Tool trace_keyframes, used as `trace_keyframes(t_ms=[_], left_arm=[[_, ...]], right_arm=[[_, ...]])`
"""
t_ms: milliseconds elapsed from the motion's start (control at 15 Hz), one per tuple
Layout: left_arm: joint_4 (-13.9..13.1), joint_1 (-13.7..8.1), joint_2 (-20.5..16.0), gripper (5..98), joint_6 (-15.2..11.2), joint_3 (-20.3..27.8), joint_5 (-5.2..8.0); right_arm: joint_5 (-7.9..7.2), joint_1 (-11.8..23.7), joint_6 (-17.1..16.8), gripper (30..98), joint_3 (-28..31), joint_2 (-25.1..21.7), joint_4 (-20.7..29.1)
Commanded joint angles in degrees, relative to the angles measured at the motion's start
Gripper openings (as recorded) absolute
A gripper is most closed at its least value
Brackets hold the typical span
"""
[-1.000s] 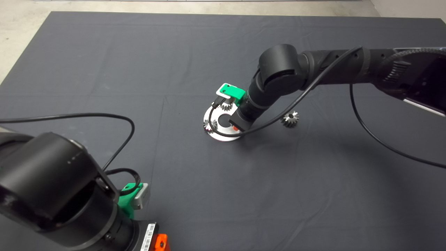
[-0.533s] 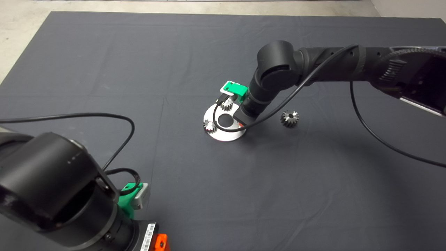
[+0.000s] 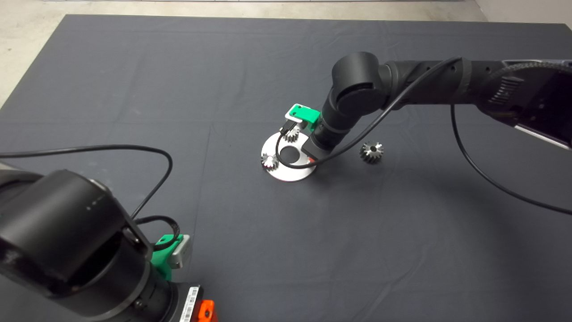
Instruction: Remove an incorrectly installed larger gear and replace it with the correct smaller gear
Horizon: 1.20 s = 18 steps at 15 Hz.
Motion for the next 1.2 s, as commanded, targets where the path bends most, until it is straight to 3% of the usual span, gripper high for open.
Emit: trace_keyframes(t_ms=[0,333,467,800,1133], left_arm=[[-0.9,-0.4,-0.1,98.2,0.1,1.0,0.4],[-0.9,-0.4,-0.2,98.2,0.1,1.0,0.49],[-0.9,-0.4,-0.2,98.2,0.1,1.0,0.49],[-1.0,-0.4,-0.2,98.2,0.1,1.0,0.87],[-1.0,-0.4,-0.1,98.2,0.3,1.0,0.93]], right_arm=[[0.44,1.4,0.3,38.4,0.6,-0.5,1.3],[1.18,1.1,0.4,38.4,0.6,-0.5,1.3],[3.86,1.1,0.7,38.4,0.6,-0.6,1.3],[6.59,1.1,1.1,38.4,0.6,-0.5,1.4],[6.42,-0.1,0.9,38.3,0.5,-0.4,1.3]])
